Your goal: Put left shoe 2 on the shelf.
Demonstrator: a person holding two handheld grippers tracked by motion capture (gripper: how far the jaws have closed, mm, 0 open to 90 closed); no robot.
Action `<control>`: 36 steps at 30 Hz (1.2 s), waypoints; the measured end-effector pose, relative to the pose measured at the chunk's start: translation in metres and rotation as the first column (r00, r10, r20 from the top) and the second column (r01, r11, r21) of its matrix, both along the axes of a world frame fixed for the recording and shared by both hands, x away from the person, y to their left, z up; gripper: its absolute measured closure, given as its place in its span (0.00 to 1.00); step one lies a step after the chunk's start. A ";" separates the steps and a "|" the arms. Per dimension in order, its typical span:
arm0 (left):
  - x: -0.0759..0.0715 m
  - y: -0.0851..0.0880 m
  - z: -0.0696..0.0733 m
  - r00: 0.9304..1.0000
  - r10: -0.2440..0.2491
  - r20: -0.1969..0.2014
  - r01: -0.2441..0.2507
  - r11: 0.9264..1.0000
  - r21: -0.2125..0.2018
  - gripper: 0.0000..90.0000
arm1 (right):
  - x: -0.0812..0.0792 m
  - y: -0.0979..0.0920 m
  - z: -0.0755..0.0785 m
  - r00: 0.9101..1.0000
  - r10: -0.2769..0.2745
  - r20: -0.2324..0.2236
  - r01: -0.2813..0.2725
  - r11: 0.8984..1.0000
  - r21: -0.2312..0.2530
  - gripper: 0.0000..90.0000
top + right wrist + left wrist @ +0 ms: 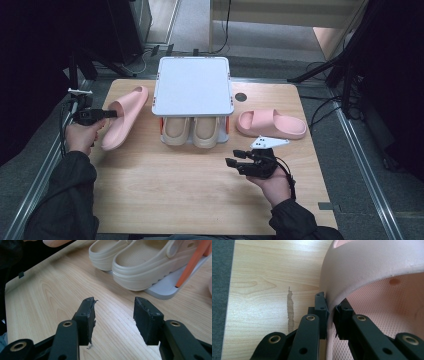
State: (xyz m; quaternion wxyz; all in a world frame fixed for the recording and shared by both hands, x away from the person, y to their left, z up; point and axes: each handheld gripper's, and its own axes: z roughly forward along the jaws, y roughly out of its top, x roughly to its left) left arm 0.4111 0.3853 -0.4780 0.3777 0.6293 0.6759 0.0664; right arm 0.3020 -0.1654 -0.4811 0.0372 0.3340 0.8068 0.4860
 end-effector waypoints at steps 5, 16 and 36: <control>0.001 -0.002 0.013 1.000 -0.007 0.002 0.007 1.000 0.002 0.91 | 0.004 0.007 0.000 1.000 0.021 -0.002 -0.021 1.000 0.003 0.58; 0.016 -0.016 0.062 1.000 -0.021 0.000 0.021 0.999 0.030 0.91 | 0.008 0.013 0.002 0.999 0.049 -0.001 -0.049 0.999 0.004 0.58; 0.043 -0.063 0.125 0.997 -0.064 0.048 0.062 0.997 0.050 0.91 | 0.009 0.020 0.001 0.996 0.085 -0.003 -0.085 0.996 0.010 0.60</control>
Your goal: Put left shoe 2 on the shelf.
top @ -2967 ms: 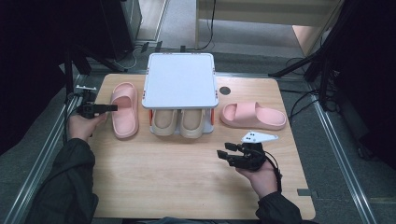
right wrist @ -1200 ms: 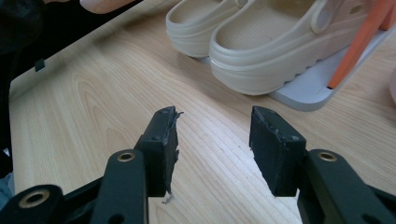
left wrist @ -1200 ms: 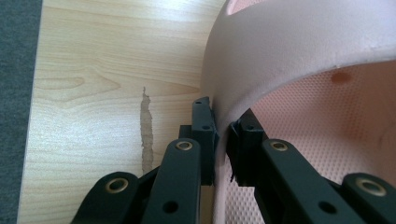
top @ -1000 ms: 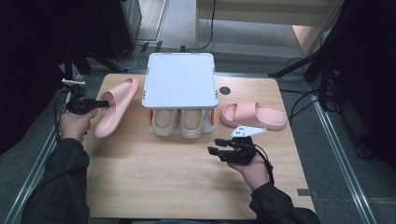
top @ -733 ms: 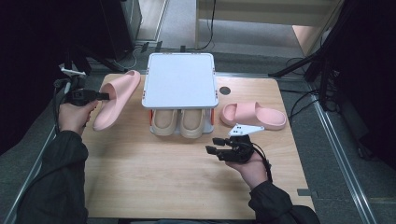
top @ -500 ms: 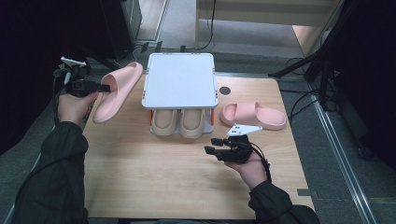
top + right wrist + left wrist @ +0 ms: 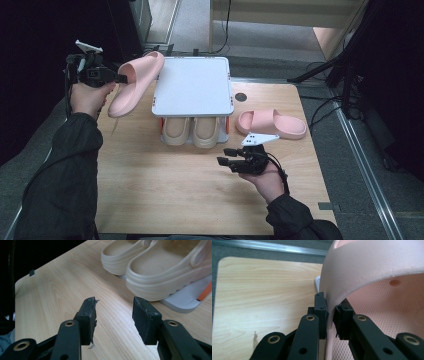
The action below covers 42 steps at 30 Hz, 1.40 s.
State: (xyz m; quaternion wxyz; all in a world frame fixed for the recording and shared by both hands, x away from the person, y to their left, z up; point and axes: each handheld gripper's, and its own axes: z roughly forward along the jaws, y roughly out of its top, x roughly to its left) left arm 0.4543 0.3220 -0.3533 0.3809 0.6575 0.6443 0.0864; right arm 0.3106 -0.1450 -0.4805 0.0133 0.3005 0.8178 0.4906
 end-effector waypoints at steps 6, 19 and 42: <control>0.010 -0.021 0.009 1.000 -0.023 0.007 0.023 0.999 0.027 0.91 | -0.002 0.004 -0.001 1.000 0.014 -0.005 -0.014 1.000 -0.008 0.60; 0.043 -0.074 0.013 0.998 -0.067 -0.012 0.068 0.994 0.084 0.90 | -0.003 0.001 0.001 1.000 0.018 0.001 -0.018 1.000 -0.005 0.60; 0.042 -0.108 0.016 0.990 -0.141 -0.014 0.141 0.984 0.111 0.74 | -0.003 -0.010 0.003 1.000 -0.022 0.003 0.022 1.000 0.006 0.60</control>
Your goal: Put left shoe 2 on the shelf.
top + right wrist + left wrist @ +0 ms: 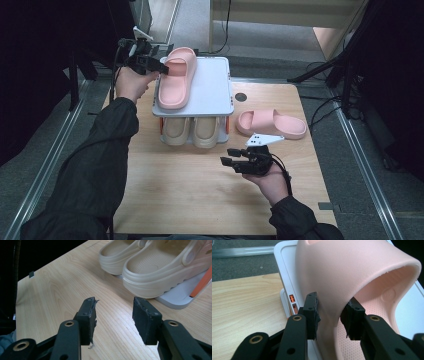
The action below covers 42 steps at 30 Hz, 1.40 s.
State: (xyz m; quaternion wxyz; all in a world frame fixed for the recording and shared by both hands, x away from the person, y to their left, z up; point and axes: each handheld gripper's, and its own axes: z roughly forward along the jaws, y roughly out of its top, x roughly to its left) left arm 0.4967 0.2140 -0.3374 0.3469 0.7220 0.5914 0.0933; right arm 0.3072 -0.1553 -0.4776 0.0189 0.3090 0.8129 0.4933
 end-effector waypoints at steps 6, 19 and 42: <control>-0.003 -0.001 0.003 0.999 -0.020 0.026 0.021 1.000 -0.010 0.72 | 0.000 -0.001 0.000 1.000 -0.001 0.004 0.001 1.000 0.006 0.60; -0.026 0.016 0.020 0.995 -0.072 0.062 0.074 0.997 -0.018 0.62 | 0.005 -0.018 0.007 0.998 -0.052 0.027 0.052 0.999 0.005 0.61; -0.079 0.073 -0.026 0.989 -0.126 0.077 0.131 0.989 -0.070 0.56 | 0.025 -0.049 0.006 0.993 -0.115 0.036 0.117 0.992 -0.045 0.72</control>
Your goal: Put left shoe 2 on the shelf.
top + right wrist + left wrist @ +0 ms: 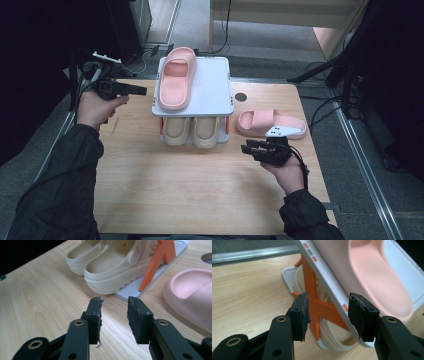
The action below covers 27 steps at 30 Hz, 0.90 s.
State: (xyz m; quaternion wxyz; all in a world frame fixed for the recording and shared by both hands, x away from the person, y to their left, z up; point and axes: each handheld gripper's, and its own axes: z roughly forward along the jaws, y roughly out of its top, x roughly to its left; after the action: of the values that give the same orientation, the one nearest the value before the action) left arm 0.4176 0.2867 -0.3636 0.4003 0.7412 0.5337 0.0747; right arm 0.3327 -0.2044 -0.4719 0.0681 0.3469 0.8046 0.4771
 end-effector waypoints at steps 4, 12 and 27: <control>-0.008 0.004 -0.009 1.000 -0.014 -0.004 0.014 1.000 -0.014 0.54 | 0.006 -0.007 -0.002 0.999 -0.030 -0.020 0.030 1.000 -0.005 0.75; -0.026 0.003 -0.030 1.000 -0.020 0.009 0.020 1.000 -0.013 0.52 | 0.019 -0.024 -0.004 0.996 -0.077 -0.048 0.078 0.997 0.001 0.83; -0.056 0.004 -0.071 1.000 -0.003 -0.019 0.003 1.000 -0.029 0.50 | 0.041 -0.041 -0.008 0.991 -0.130 -0.036 0.129 0.992 -0.010 1.00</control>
State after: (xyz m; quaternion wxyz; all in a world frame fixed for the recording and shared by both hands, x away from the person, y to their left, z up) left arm 0.3615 0.2910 -0.4343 0.4057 0.7369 0.5374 0.0593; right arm 0.3733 -0.2458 -0.4797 0.0856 0.4067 0.7835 0.4620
